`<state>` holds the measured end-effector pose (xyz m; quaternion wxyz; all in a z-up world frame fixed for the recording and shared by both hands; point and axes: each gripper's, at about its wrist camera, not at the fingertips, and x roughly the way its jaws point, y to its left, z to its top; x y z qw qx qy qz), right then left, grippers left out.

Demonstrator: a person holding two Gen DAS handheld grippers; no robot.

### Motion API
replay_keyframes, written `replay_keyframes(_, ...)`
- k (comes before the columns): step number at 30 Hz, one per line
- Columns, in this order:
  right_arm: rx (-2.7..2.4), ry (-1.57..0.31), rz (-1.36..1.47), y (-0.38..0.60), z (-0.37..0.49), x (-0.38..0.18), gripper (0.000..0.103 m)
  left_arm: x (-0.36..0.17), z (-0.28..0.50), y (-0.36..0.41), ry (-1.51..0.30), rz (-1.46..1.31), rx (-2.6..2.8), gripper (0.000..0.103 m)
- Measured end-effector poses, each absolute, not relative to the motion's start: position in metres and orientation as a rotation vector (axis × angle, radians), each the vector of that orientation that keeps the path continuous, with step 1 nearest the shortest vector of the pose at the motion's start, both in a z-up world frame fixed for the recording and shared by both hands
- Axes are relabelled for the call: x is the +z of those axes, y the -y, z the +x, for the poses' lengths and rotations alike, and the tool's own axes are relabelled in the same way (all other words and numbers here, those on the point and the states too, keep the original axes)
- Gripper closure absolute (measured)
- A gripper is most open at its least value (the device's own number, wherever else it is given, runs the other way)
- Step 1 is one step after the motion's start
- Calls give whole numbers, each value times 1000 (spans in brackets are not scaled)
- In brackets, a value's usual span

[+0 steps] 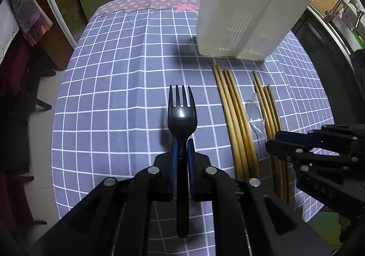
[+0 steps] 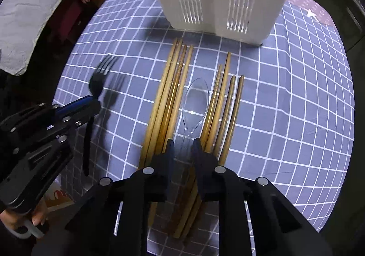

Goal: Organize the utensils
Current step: 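Grasp the clear plastic spoon with the right gripper while the left gripper lifts the fork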

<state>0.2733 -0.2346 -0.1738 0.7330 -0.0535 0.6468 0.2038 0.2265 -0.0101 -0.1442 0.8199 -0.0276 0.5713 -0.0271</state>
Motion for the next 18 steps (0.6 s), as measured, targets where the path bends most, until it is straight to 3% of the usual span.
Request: replay_keyframes(18,350,-1484,-152,217,286,-200,92,-143,221,8,-1186,-58,-103,94)
